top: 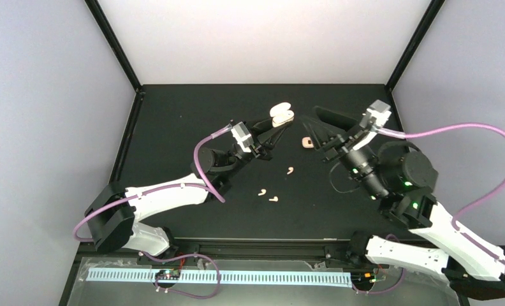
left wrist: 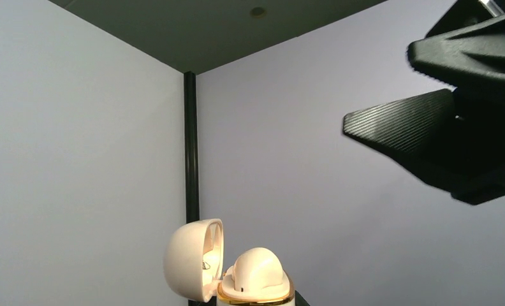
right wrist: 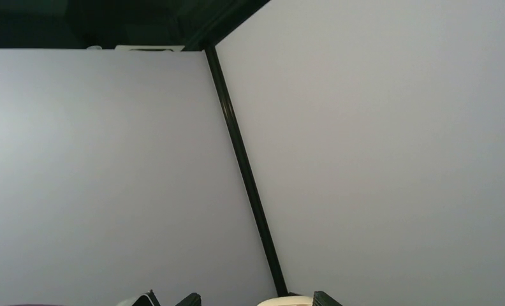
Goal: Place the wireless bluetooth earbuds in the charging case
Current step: Place the earbud in the charging case, then pick up the earbud from the center of the board.
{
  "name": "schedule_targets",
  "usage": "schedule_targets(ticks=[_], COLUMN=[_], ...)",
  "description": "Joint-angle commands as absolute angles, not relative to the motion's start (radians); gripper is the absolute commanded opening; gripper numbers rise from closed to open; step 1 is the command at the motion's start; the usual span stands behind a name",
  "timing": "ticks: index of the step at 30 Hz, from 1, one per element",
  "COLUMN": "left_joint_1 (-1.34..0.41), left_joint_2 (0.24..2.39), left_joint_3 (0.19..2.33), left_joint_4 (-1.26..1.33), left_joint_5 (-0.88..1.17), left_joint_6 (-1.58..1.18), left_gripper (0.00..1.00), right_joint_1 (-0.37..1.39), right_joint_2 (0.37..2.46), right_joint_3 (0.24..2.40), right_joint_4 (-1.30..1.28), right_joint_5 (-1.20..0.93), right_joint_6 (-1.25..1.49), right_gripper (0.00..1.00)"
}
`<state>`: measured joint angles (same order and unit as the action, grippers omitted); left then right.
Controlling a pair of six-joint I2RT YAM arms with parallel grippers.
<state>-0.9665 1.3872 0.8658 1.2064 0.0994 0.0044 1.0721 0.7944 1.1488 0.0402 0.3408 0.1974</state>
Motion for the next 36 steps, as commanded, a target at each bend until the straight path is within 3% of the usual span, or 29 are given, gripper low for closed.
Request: schedule_targets(ticks=[1, 11, 19, 22, 27, 36], left_joint_1=[-0.974, -0.936, -0.931, -0.931, -0.931, -0.931], left_joint_2=[1.351, 0.992, 0.517, 0.383, 0.229, 0.123], left_joint_3=[0.846, 0.576, 0.47, 0.444, 0.386, 0.347], left_joint_4=[1.267, 1.123, 0.621, 0.508, 0.407, 0.268], left_joint_5=[0.093, 0.239, 0.281, 0.252, 0.218, 0.339], left_joint_6=[0.0, 0.001, 0.05, 0.081, 0.138, 0.181], left_gripper=[0.02, 0.02, 0.02, 0.02, 0.01, 0.02], right_joint_1=[1.078, 1.078, 1.076, 1.065, 0.908, 0.69], right_joint_2=[0.744, 0.591, 0.586, 0.695, 0.992, 1.245], right_joint_3=[1.167, 0.954, 0.764, 0.761, 0.82, 0.749], right_joint_4=[-0.061, -0.369, -0.361, -0.388, -0.501, -0.293], right_joint_5=[0.371, 0.401, 0.344, 0.344, 0.191, 0.062], right_joint_6=[0.189, 0.218, 0.327, 0.357, 0.475, 0.547], right_gripper=[0.45, 0.62, 0.69, 0.69, 0.58, 0.52])
